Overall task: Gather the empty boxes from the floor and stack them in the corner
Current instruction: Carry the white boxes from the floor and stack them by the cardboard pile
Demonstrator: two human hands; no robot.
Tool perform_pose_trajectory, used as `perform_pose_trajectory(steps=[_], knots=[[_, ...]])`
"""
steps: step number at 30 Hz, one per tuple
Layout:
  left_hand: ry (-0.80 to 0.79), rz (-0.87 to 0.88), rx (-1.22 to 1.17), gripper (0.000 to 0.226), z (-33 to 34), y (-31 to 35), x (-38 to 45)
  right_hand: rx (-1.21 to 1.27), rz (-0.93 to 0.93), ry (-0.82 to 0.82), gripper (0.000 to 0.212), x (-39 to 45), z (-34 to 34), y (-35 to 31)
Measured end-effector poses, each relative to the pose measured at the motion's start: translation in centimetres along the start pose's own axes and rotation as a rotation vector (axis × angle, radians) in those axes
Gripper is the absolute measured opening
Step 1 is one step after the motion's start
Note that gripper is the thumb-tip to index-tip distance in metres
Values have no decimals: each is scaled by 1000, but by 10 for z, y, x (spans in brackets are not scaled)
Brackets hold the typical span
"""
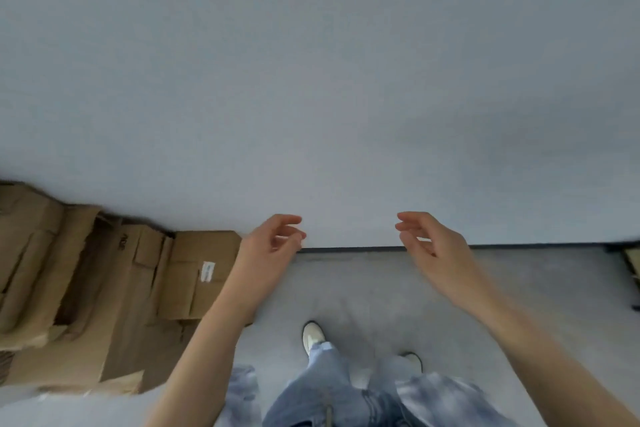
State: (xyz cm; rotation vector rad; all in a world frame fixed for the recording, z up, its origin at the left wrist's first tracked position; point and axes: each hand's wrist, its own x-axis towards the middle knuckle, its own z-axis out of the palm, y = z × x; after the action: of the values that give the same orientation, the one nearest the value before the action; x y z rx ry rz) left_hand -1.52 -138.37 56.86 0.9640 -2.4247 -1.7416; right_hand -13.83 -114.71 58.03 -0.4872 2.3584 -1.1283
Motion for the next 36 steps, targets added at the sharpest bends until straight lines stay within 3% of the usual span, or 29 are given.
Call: perform_pose_trajectory(steps=[6, 17, 22, 28, 36], knots=[[-218, 190, 100, 22, 133, 83, -7, -17, 184, 315, 29, -104, -98, 109], [-682, 366, 223, 21, 447, 159, -117, -141, 544, 595, 41, -317, -258, 295], [-921, 490, 412, 27, 558, 190, -140, -32, 677, 742, 42, -372, -301, 348], [-1019, 642, 595, 24, 690, 233, -142, 64, 800, 857, 41, -404, -348, 414], [-1275, 784, 707, 22, 915, 329, -168, 124, 1003, 1024, 40, -450, -479, 505]])
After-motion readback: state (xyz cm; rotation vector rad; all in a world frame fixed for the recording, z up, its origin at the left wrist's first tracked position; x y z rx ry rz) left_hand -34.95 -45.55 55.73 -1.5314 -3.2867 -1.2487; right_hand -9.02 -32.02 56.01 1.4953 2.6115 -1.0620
